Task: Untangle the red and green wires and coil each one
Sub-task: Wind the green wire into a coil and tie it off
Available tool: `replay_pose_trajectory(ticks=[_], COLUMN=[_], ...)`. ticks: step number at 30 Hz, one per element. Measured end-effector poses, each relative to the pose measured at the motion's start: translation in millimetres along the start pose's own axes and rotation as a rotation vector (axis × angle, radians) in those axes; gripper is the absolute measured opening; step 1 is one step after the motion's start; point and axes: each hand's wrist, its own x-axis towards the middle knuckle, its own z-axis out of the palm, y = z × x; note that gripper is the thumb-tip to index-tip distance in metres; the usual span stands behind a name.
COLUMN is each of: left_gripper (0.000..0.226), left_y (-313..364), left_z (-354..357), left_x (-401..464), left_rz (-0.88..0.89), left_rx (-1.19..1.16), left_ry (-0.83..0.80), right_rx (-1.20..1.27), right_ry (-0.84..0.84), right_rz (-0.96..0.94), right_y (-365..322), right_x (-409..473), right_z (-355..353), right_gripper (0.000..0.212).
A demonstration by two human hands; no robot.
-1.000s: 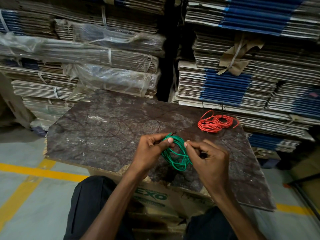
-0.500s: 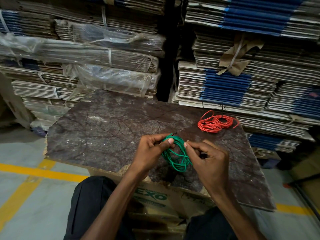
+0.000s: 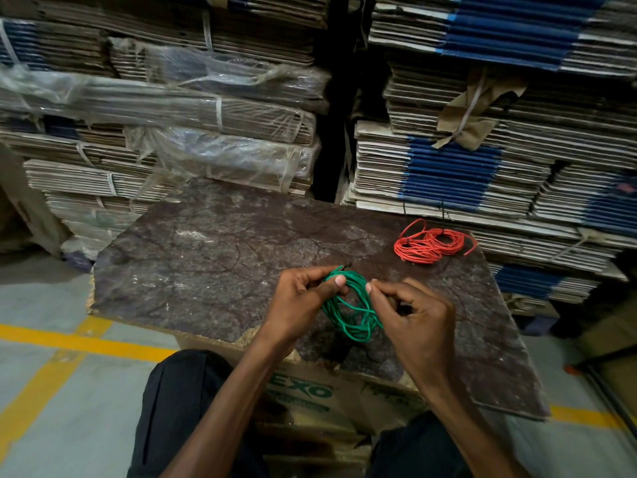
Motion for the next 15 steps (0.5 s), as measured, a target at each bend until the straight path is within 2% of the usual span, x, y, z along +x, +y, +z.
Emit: replay_pose_trajectory(ticks=[15], left_gripper=[0.015], left_y=[3.9], left_z=[2.1], left_x=[-0.1], left_rz=[-0.016], left_rx=[-0.009], left_ry=[-0.009], right_rx=[-0.022], right_ry=[0.009], right_rz=[-0.004], right_y=[-2.3], right_x=[0.6], right_z=[-2.1], right_gripper=[0.004])
